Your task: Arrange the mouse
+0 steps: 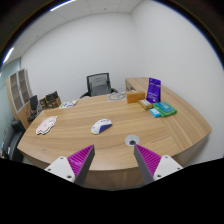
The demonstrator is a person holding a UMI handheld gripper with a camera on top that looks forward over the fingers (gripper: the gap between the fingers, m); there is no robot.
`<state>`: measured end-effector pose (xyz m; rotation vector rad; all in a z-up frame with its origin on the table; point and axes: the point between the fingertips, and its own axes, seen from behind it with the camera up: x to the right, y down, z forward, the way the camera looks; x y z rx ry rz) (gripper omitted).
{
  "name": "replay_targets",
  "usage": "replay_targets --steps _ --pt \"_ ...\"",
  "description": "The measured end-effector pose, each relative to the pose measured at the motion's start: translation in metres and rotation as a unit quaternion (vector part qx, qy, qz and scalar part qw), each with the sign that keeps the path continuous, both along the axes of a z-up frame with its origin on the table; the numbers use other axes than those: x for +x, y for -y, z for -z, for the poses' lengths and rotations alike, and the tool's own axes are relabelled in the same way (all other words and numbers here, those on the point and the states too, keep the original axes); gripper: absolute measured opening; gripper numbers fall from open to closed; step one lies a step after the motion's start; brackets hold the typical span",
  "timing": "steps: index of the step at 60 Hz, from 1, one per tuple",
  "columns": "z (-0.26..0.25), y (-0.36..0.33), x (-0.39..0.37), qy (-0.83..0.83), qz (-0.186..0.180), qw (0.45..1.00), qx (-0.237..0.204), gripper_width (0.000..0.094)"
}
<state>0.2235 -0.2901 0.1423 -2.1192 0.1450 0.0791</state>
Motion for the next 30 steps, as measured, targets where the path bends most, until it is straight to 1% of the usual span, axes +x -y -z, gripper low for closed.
replay_targets --steps 3,7,13,17,24,30 --pt "0.018 -0.032 -0.052 -0.012 0.011 1.000 -0.009 0.0826" --pt "0.026 -0.045 -0.078 -0.014 0.026 0.999 -0.018 0.0827" --pt "0.038 -0.068 -0.110 -0.018 0.028 0.999 -0.032 0.0826" --pt "0.050 -0.082 -0.123 -0.022 0.034 0.998 -0.048 0.0830" --pt "0.067 -0.114 -0.135 -0.007 0.035 0.998 -0.048 0.0831" --pt "0.090 -0.141 -0.133 0.006 0.035 0.998 -0.058 0.0837"
